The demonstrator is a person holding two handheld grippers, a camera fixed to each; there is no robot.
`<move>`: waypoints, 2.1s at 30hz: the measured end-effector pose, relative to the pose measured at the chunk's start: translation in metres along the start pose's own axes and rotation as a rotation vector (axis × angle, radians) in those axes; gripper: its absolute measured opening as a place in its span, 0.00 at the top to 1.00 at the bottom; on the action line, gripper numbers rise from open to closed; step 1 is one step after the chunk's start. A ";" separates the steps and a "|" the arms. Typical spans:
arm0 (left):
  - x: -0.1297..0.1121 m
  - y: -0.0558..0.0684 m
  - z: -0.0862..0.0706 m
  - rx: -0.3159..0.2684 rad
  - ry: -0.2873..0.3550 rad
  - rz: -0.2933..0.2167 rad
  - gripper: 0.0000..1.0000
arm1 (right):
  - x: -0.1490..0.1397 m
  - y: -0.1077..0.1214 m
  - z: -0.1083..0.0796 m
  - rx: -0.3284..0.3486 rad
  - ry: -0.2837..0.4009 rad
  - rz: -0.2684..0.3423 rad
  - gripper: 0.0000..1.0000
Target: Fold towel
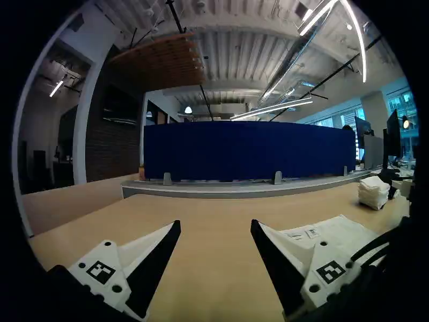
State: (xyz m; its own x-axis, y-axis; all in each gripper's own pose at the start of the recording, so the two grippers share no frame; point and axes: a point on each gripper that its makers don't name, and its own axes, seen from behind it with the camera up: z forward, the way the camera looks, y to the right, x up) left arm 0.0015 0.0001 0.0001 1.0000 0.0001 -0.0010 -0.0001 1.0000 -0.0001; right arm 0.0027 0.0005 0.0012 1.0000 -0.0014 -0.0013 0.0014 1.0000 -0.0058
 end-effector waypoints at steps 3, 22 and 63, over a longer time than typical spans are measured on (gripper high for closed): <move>0.013 0.001 0.001 -0.001 0.009 0.000 0.03 | 0.001 0.000 -0.001 -0.004 0.002 0.000 0.01; 0.132 -0.001 0.001 -0.022 0.006 -0.007 0.03 | 0.135 -0.007 -0.016 -0.002 0.001 -0.030 0.01; 0.149 0.094 -0.042 -0.574 -0.404 0.154 0.03 | 0.129 -0.054 -0.056 0.434 -0.538 -0.228 0.00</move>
State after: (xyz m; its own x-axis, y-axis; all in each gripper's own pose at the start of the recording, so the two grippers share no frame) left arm 0.1508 0.0945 -0.0423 0.9109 0.2522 0.3264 -0.0309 0.8309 -0.5556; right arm 0.1315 -0.0538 -0.0548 0.8369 -0.3187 0.4450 0.0988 0.8876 0.4499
